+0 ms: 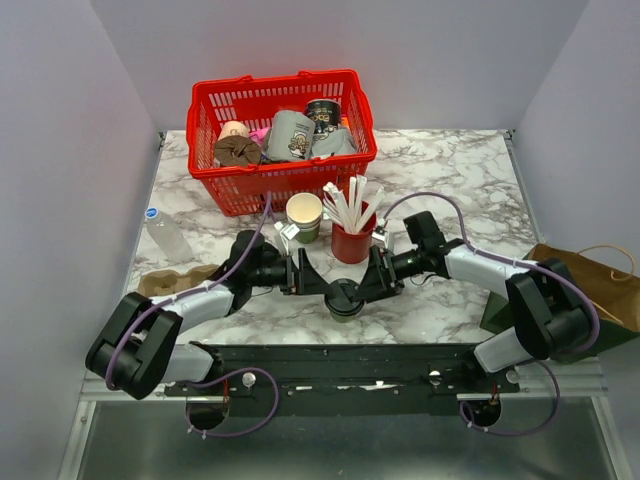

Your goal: Pack the takeout coffee

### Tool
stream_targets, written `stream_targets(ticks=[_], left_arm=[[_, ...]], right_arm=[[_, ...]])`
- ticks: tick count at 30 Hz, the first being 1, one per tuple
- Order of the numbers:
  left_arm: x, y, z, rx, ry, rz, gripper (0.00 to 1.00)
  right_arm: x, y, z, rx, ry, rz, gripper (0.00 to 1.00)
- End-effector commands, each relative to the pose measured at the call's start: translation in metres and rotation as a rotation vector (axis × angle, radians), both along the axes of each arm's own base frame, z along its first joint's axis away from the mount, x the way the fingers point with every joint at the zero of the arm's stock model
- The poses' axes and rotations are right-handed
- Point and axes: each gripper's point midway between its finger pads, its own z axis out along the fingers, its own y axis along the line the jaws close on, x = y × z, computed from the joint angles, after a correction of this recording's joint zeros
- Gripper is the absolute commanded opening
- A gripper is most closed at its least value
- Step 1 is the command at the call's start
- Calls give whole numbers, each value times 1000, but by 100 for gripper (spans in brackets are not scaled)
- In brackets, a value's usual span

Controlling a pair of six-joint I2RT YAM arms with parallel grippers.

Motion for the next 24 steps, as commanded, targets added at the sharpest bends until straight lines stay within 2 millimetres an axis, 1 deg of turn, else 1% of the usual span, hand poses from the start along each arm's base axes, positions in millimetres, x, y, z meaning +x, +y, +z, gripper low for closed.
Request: stream_targets(ticks=[1,4,9,12,15,17,20,21,22,23,24], left_arm=[[-14,-2,0,-13,-24,-55,96],[-12,-2,-6,7,-27,-47,96],[-8,0,-25,70,-1,-29,95],[-6,4,-37,111,16,-11,94],[-4,8,-48,159,19,7,94],[-4,9,-51,167,27,13,94],[-4,8,-52,168,33,16,94],[-2,7,-49,157,22,17,93],[-1,6,-44,141,9,16,93],[1,3,-33,108,-16,14,93],[5,-2,-18,53,-35,13,94]], right_arm=[[5,4,1,28,23,7,96],[4,5,-5,26,64,4,96],[0,1,-18,17,130,-13,95],[-1,0,-22,16,154,-32,94],[-5,-3,-32,-16,192,-53,93],[-9,-6,-37,-30,214,-63,93],[-13,-9,-45,-55,232,-77,92],[-13,-9,-46,-53,233,-77,92],[-8,-7,-42,-40,212,-70,92],[-6,-6,-38,-26,192,-58,92],[-6,-5,-35,-21,194,-43,92]])
